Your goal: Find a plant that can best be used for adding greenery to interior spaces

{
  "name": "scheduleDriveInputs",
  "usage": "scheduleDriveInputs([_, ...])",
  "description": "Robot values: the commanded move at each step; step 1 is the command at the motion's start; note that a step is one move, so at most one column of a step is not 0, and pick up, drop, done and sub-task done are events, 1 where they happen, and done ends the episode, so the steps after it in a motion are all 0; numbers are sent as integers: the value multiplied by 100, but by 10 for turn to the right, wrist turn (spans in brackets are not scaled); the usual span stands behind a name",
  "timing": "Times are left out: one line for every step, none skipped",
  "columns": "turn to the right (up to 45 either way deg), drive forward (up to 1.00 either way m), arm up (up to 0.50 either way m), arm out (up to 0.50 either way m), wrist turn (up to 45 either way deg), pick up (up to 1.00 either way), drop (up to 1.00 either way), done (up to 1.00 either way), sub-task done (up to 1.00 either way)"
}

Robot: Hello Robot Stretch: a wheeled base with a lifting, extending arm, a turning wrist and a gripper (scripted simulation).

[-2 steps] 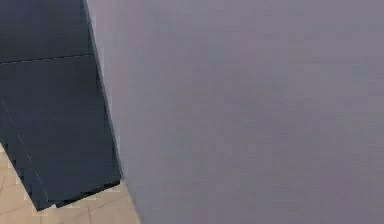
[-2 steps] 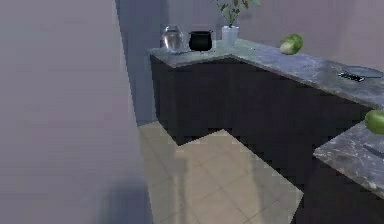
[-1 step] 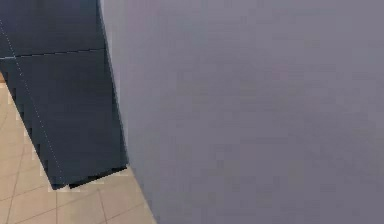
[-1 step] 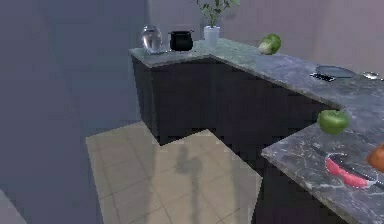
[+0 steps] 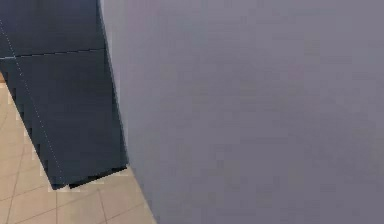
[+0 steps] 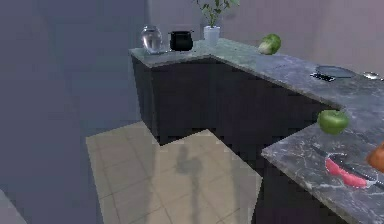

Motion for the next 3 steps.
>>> scheduleDriveInputs([-450,0,0,0,0,0,0,0,0])
scheduleDriveInputs([-450,0,0,0,0,0,0,0,0])
scheduleDriveInputs([180,0,0,0,0,0,0,0,0])
